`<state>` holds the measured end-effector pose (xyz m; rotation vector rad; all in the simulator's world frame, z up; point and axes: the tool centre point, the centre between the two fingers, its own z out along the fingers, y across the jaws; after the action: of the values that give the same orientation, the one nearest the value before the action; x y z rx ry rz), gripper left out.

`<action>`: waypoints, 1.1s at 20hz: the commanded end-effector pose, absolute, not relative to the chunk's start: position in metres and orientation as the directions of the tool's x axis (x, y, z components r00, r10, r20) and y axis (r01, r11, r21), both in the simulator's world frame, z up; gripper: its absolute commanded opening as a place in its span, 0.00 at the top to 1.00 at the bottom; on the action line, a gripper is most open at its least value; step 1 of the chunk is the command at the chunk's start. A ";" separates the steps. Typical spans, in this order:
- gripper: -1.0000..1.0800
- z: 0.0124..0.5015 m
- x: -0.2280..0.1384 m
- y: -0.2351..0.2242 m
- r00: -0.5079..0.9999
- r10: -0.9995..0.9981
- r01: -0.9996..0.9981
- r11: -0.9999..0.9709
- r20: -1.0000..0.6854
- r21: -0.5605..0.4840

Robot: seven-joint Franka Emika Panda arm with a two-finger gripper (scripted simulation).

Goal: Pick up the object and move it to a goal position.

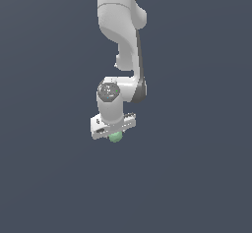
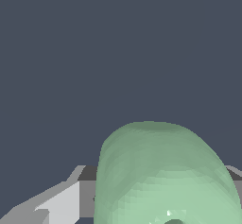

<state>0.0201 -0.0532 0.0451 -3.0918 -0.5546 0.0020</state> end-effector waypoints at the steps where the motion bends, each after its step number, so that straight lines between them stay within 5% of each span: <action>1: 1.00 0.052 0.024 -0.056 0.938 0.347 0.347 -0.938 0.000 0.000; 22: 1.00 0.196 0.094 -0.102 0.938 0.347 0.347 -0.938 0.000 0.000</action>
<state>0.0890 -0.0991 0.1850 -3.0928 -0.5538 -0.0013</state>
